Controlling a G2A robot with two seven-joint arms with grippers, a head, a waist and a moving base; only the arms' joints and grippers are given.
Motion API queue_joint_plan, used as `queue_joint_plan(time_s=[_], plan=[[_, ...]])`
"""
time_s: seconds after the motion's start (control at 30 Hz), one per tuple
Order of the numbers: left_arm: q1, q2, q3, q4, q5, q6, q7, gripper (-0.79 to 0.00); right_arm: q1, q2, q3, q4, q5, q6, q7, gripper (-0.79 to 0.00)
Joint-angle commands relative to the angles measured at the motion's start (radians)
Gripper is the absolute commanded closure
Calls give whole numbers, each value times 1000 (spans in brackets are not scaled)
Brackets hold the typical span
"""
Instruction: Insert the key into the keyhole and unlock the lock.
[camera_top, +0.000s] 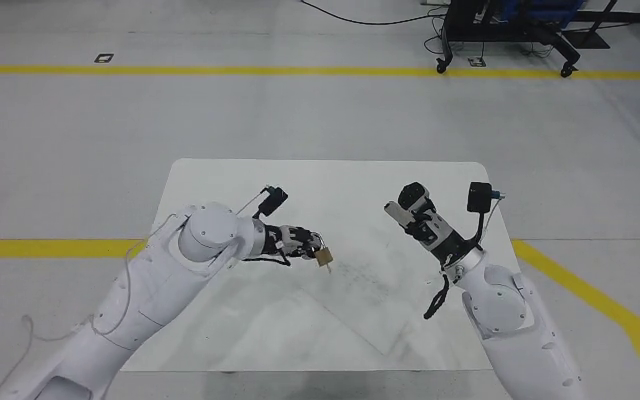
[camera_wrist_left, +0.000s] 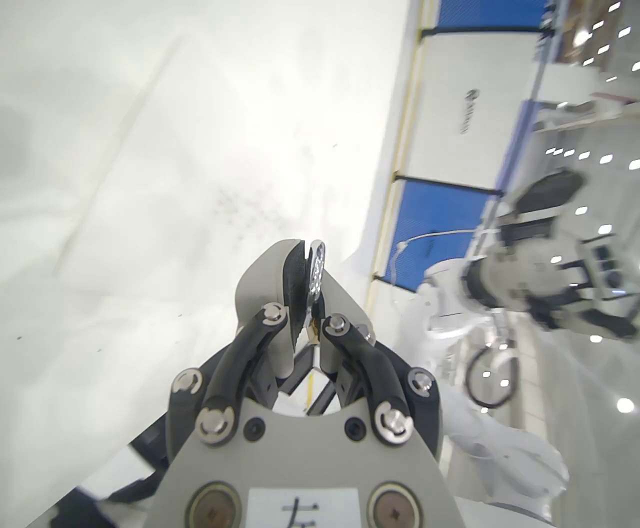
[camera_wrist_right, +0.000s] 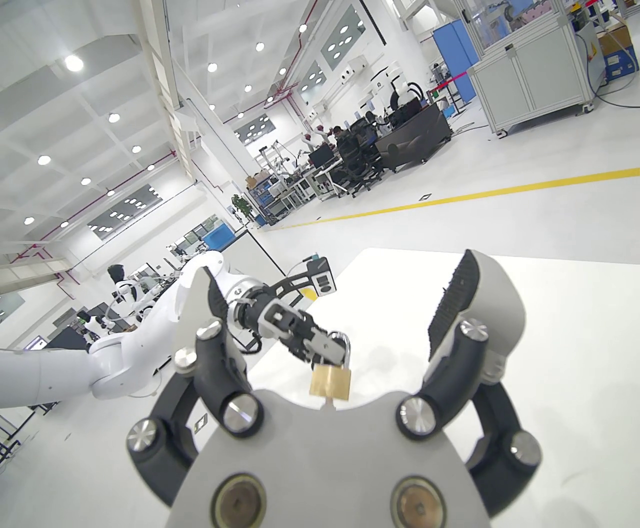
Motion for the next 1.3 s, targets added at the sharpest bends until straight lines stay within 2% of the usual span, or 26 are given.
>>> queue_joint_plan(time_s=[0.0,0.23,0.33,0.53,0.57,0.6,0.63,0.8,0.93,1.03,1.17,1.27], plan=[[-36,-17,71,7,75,38,-24,0,0,0,0,0,0,0,0,-785],[-176,-101,269,69,238,163,-85,0,0,0,0,0,0,0,0,-785],[-237,-145,345,108,313,180,-105,0,0,0,0,0,0,0,0,-785],[-301,-226,414,199,334,191,-126,-15,0,0,0,0,0,0,0,-785],[-310,-239,421,215,332,191,-130,-237,0,0,0,0,0,0,0,-785],[-317,-252,428,231,327,192,-134,-308,0,0,0,0,0,0,0,-785],[-323,-264,431,248,318,194,-140,-785,0,0,0,0,0,0,0,-785],[-350,-302,412,312,270,188,-148,-785,0,0,0,0,0,0,0,-785],[-372,-300,367,325,259,195,-144,-785,0,0,0,0,0,0,0,-785],[-389,-274,294,290,252,205,-140,-785,0,0,0,0,0,0,0,-785],[-370,-209,141,167,265,228,-116,-785,0,0,0,0,0,0,0,-785],[-300,-148,2,28,314,251,-85,-785,0,0,0,0,0,0,0,-785]])
